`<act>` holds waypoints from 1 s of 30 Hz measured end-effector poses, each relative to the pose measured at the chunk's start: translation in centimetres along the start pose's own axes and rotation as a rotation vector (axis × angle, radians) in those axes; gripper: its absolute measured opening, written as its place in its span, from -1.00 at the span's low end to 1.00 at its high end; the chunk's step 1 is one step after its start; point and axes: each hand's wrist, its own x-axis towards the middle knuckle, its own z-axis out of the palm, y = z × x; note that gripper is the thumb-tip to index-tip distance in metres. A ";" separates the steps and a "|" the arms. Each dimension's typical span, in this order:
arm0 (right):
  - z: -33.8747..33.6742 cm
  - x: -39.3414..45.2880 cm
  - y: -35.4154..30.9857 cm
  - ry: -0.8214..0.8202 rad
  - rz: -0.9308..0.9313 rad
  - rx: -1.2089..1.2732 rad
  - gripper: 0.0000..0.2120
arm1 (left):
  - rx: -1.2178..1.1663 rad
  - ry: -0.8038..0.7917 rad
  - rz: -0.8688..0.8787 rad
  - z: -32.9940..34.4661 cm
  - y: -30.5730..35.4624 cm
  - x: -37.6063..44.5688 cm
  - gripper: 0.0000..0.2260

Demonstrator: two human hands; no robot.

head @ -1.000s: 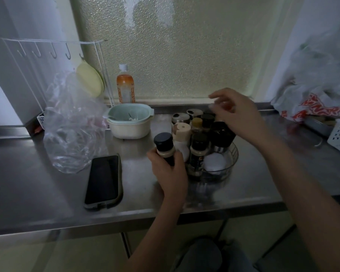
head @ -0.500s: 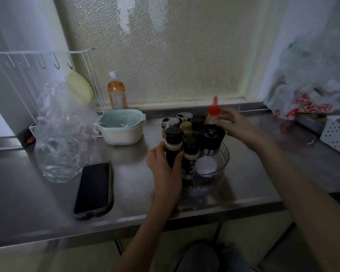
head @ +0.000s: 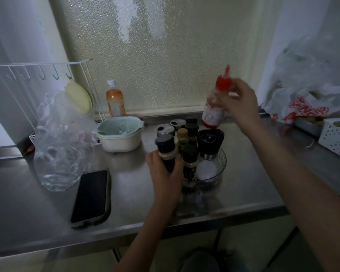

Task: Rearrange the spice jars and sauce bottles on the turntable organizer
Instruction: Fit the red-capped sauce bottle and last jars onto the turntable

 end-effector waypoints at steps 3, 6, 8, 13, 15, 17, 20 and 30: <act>-0.3 0.2 -4.3 0.093 -0.171 0.034 -0.79 | -0.194 0.089 -0.052 -0.9 2.1 1.5 -0.86; 0.5 -0.4 -7.5 0.106 -0.223 0.016 -0.77 | -0.316 -0.009 -0.088 -1.9 4.3 3.6 -0.94; 1.5 -1.2 -8.5 0.029 -0.180 -0.017 -0.75 | -0.408 -0.149 -0.096 -2.4 5.2 4.8 -0.94; 3.6 -3.1 -8.2 -0.123 -0.100 -0.118 -0.71 | -0.598 -0.552 -0.121 -4.3 4.8 6.2 -0.75; 4.3 -3.7 -7.6 -0.167 -0.050 -0.095 -0.69 | -0.584 -0.649 -0.111 -4.6 4.6 5.8 -0.79; 4.9 -4.1 -6.8 -0.211 -0.029 -0.093 -0.67 | -0.575 -0.646 -0.118 -4.5 4.6 5.4 -0.81; 4.3 -3.1 -5.1 -0.248 0.083 0.007 -0.61 | -0.607 -0.498 -0.159 -4.5 4.3 4.9 -0.79; 4.7 1.7 -0.3 -0.751 0.304 -0.700 -0.57 | -0.220 0.127 -0.007 -3.6 0.1 -0.2 -0.74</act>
